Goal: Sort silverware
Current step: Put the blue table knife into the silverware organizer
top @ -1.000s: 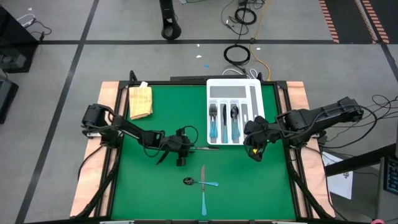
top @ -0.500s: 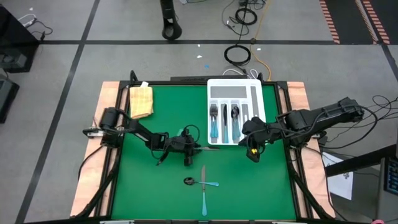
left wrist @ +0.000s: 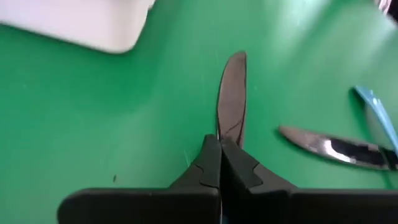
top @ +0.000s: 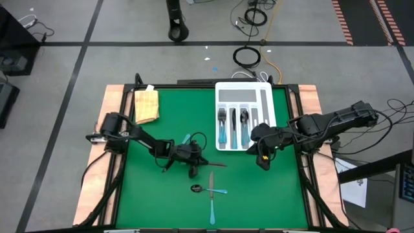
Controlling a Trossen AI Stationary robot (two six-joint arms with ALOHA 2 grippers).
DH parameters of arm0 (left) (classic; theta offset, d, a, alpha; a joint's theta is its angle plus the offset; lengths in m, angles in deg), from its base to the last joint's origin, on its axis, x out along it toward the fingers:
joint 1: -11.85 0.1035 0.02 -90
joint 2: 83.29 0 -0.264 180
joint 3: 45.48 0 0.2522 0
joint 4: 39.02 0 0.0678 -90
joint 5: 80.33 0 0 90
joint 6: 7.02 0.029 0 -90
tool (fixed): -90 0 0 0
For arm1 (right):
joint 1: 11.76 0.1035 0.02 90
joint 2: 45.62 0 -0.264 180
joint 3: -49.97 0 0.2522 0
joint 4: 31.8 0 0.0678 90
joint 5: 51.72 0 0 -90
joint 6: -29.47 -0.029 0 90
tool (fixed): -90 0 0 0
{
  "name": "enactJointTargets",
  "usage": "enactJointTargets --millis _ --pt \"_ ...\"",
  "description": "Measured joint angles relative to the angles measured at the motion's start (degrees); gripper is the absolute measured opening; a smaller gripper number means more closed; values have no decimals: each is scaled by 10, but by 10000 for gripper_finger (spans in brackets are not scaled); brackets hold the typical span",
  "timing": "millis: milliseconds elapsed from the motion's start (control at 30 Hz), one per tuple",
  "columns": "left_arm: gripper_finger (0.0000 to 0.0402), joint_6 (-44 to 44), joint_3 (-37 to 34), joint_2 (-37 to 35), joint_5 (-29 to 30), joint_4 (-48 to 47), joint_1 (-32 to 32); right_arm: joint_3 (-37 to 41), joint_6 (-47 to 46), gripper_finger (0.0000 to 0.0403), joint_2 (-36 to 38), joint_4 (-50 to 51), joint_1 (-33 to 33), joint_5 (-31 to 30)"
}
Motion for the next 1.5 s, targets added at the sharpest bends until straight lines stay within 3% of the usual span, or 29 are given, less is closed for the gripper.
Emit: enactJointTargets --millis 100,400,600,733,833,933,1233,1500 --pt "1 1 -1 -48 1 -92 -1 0 1 0 0 -11 0 0" --pt "8 -10 -9 -163 49 -237 -12 0 2 0 0 -27 0 0" --pt "6 -5 -9 -271 204 -343 -52 0 8 0 0 -28 0 -1" --pt "6 -28 -7 -323 218 -386 -71 0 19 0 0 -33 0 -1" --pt "12 -48 -20 -323 220 -409 -87 0 27 0 0 -34 0 -1" --pt "39 -66 -42 -324 212 -372 -93 0 40 0 0 -44 0 -2" --pt "164 -108 -63 -336 211 -388 -116 0 49 0 0 -47 0 -2" --pt "232 -171 -86 -335 344 -387 -187 0 60 0 0 -47 -1 -3"
